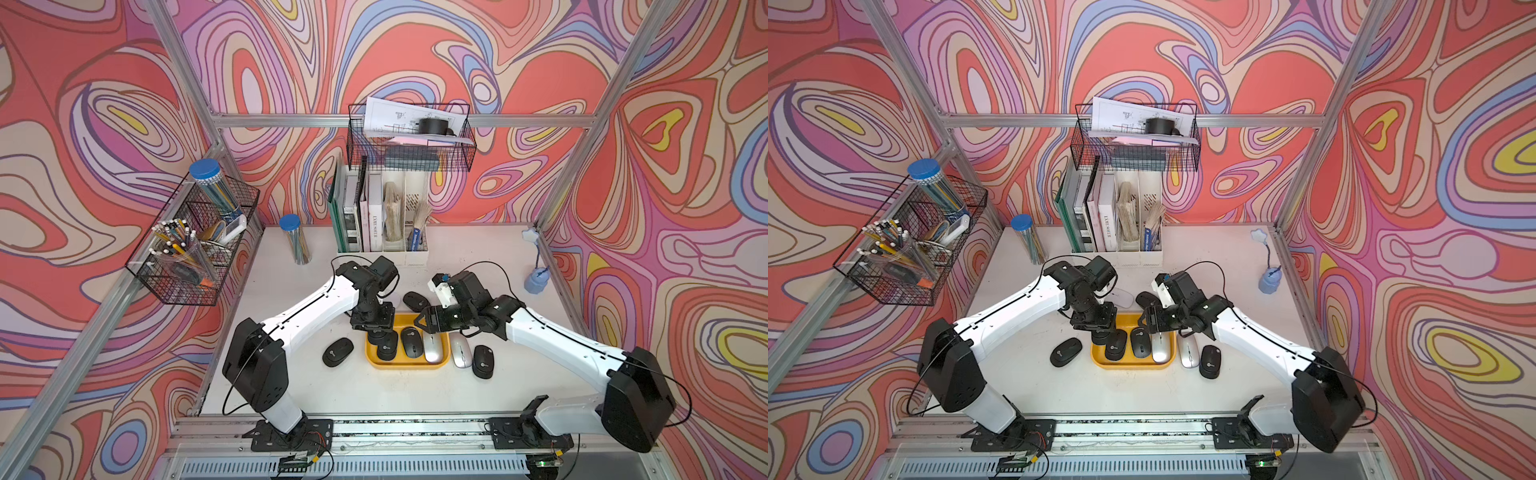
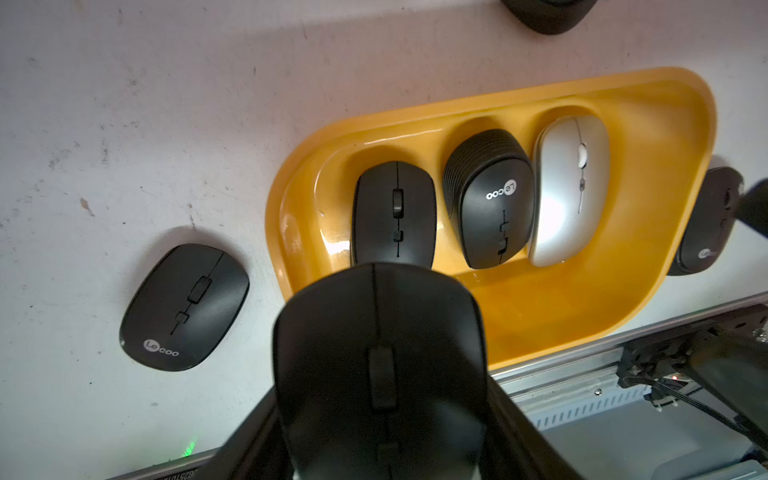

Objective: Put the mouse in the storage box
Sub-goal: Place the mouse in the storage box.

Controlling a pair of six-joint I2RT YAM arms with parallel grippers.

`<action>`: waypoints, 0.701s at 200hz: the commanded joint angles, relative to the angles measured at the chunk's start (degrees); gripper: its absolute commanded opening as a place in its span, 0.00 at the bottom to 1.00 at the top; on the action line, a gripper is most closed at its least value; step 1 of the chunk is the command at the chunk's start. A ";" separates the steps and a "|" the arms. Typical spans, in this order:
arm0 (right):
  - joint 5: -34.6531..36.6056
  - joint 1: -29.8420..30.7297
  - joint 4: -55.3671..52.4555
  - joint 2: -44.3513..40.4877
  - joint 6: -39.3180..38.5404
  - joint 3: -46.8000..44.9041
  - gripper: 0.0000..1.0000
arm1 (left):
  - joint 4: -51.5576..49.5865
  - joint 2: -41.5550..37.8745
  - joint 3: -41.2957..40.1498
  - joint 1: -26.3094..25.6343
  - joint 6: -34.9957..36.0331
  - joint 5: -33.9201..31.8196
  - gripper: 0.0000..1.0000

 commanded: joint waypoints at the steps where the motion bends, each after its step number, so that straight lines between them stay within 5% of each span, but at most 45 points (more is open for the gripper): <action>1: 1.77 0.16 -1.91 -2.82 1.32 -1.92 0.69 | 0.10 2.43 0.21 -1.42 0.29 -0.25 0.60; 140: 4.02 0.20 -4.31 -2.87 -0.03 -2.11 0.70 | 2.39 11.32 -0.44 -2.90 -2.11 -3.02 0.62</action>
